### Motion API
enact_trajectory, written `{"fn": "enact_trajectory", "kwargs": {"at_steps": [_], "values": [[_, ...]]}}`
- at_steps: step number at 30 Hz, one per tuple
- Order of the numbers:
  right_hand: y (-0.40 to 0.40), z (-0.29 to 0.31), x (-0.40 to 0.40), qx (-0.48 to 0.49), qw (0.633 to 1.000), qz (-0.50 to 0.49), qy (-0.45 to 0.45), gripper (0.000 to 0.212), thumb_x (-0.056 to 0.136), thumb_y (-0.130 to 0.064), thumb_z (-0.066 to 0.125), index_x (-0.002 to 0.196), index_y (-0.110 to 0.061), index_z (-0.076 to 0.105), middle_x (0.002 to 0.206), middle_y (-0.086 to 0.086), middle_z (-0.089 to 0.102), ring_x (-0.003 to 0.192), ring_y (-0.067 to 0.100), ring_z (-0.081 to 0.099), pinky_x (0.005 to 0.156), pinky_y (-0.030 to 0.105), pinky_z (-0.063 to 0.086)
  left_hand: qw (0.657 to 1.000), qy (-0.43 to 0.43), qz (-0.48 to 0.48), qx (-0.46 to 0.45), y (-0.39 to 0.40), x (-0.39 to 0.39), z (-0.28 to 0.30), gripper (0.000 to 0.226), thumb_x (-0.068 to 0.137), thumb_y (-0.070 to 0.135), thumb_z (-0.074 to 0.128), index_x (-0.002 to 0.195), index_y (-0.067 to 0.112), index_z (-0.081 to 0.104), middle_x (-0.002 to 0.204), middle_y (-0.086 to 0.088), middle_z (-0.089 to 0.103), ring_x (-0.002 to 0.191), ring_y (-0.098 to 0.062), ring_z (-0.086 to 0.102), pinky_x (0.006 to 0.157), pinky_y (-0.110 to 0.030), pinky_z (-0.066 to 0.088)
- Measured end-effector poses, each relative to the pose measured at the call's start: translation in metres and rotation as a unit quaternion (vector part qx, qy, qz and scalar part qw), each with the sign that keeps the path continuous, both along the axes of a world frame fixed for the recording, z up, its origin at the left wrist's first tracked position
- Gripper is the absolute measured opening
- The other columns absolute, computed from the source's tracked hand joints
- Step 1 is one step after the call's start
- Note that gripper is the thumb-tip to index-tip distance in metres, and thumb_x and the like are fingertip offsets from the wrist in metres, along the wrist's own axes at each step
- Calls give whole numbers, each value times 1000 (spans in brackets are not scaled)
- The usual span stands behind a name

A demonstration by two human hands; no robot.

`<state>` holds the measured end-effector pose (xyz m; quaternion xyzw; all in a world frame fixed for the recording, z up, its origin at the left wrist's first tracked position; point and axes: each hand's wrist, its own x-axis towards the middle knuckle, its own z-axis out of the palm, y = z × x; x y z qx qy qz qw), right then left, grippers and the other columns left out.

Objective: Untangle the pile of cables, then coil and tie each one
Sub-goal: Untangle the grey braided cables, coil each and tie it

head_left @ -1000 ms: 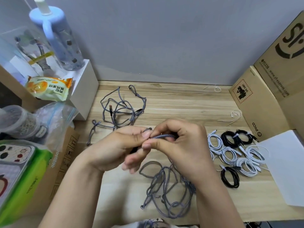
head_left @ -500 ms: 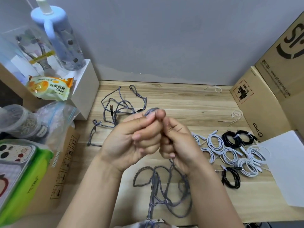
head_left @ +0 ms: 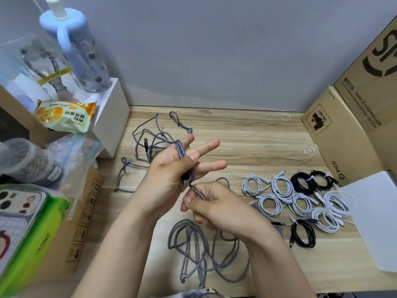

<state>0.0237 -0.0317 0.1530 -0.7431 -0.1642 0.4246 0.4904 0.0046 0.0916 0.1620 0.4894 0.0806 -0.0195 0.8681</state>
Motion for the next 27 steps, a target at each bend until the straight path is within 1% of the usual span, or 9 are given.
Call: {"fn": "enact_trajectory", "kwargs": {"at_steps": [6, 9, 11, 14, 16, 19, 21, 23, 27], "values": [[-3, 9, -6, 61, 995, 73, 44, 25, 96, -13, 51, 74, -22, 59, 45, -12, 43, 39, 1, 41, 44, 15, 40, 966, -3, 41, 257, 16, 0, -14, 33, 96, 20, 46, 119, 40, 36, 118, 14, 65, 87, -14, 71, 102, -30, 40], [-6, 12, -4, 68, 997, 31, 12, 25, 96, -14, 50, 75, -21, 60, 40, -14, 38, 35, 1, 37, 44, 23, 43, 923, 9, -15, 385, 21, -2, -19, 47, 97, 21, 44, 142, 21, 30, 87, 25, 70, 63, -5, 66, 75, -14, 47], [-9, 15, -1, 68, 998, 0, -11, 25, 96, -16, 51, 73, -21, 62, 41, -15, 39, 35, 1, 37, 42, 19, 41, 902, 22, -48, 429, 22, -6, -22, 42, 97, 19, 43, 138, 21, 34, 66, 10, 68, 48, -1, 52, 56, -14, 42], [-13, 17, 3, 93, 990, -41, -95, 25, 89, -26, 61, 64, -26, 67, 52, -14, 57, 50, -4, 49, 56, 12, 36, 930, 53, -69, 358, 21, -8, -23, 35, 98, 31, 45, 118, 4, 55, 53, -1, 51, 45, -4, 43, 52, -16, 36], [-15, 18, 5, 110, 980, -87, -143, 24, 84, -26, 69, 60, -25, 68, 54, -10, 61, 63, -8, 55, 66, 16, 39, 939, 28, -110, 324, 19, -8, -17, 41, 91, 44, 37, 93, 16, 66, 43, 3, 43, 42, -8, 35, 49, -17, 31], [-16, 23, 4, 128, 960, -145, -203, 24, 76, -31, 75, 55, -21, 67, 46, -10, 55, 48, 2, 41, 53, 19, 33, 946, -4, -203, 252, 19, -11, -11, 57, 91, 53, 27, 58, 27, 65, 37, 7, 33, 39, -9, 24, 46, -19, 22], [-16, 22, 6, 148, 944, -202, -215, 26, 60, -41, 80, 58, -18, 69, 44, -7, 49, 47, 9, 33, 50, 24, 28, 954, -16, -262, 142, 23, -14, -10, 52, 89, 62, 40, 65, 24, 66, 38, 11, 33, 38, -6, 22, 44, -18, 22], [-15, 17, 9, 165, 935, -248, -194, 30, 51, -42, 84, 59, -19, 67, 48, 0, 43, 50, 12, 32, 51, 26, 27, 953, -42, -299, 29, 26, -15, -9, 37, 87, 54, 54, 74, 21, 65, 41, 16, 34, 39, -3, 21, 43, -17, 21], [-10, 4, 7, 235, 952, -187, -64, 35, 68, -59, 63, 57, -27, 57, 47, -12, 40, 39, 1, 30, 39, 14, 27, 918, -124, -318, -201, 25, -6, 0, 30, 100, 22, 39, 105, 4, 61, 53, 7, 35, 44, -8, 18, 50, -22, 25]]}}
